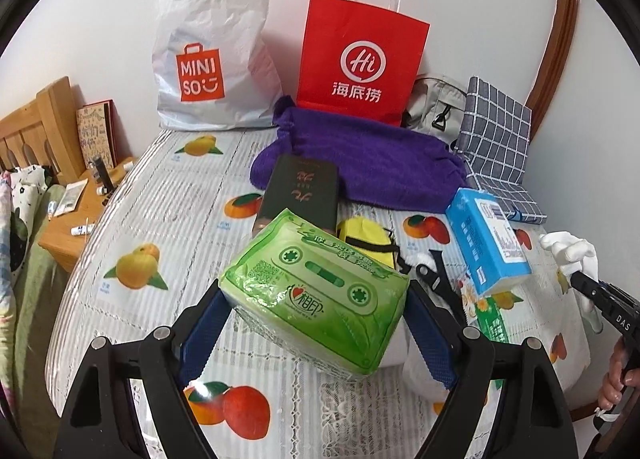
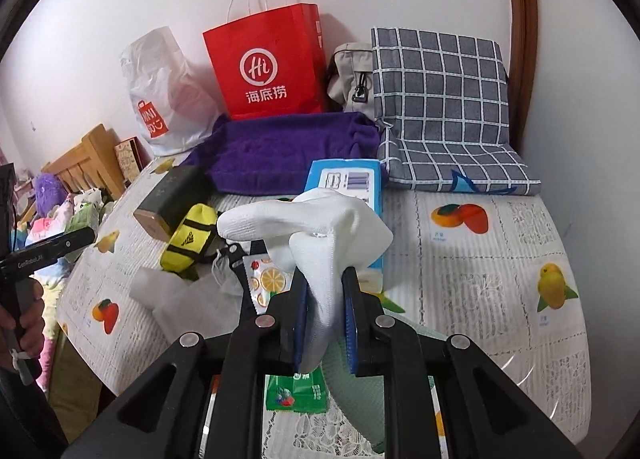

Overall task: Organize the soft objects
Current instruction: 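Carry the glove and tissue pack toward the purple towel with both tools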

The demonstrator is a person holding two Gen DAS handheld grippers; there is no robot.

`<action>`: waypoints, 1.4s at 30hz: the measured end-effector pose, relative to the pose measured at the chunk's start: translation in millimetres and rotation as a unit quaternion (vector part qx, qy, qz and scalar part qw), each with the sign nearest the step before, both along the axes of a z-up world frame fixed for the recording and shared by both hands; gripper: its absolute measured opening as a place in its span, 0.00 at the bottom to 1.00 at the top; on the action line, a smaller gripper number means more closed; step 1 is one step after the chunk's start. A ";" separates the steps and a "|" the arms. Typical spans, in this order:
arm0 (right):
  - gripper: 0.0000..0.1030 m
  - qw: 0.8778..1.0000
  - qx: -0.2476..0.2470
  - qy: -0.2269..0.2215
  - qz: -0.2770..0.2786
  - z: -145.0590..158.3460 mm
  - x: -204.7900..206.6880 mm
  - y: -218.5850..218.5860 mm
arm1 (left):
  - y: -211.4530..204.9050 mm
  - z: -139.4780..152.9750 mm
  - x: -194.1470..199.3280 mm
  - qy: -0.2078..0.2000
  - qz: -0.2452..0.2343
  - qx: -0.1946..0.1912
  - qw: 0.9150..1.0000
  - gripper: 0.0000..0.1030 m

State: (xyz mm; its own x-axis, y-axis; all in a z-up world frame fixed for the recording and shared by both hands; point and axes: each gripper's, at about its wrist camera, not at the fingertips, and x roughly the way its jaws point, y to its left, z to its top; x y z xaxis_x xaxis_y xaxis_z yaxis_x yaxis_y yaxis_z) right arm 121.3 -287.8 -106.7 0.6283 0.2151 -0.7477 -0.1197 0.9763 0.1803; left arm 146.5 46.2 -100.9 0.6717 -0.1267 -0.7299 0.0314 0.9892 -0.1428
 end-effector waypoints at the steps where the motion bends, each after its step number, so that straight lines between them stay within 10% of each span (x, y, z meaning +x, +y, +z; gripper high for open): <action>1: 0.17 1.000 0.002 0.001 0.000 1.0 2.1 -0.2 | -0.8 2.1 0.7 -0.002 0.000 0.000 1.000 0.82; 42: 0.18 1.000 0.007 -0.020 0.004 28.6 212.2 28.1 | -16.7 29.6 192.7 0.010 0.023 0.017 1.000 0.82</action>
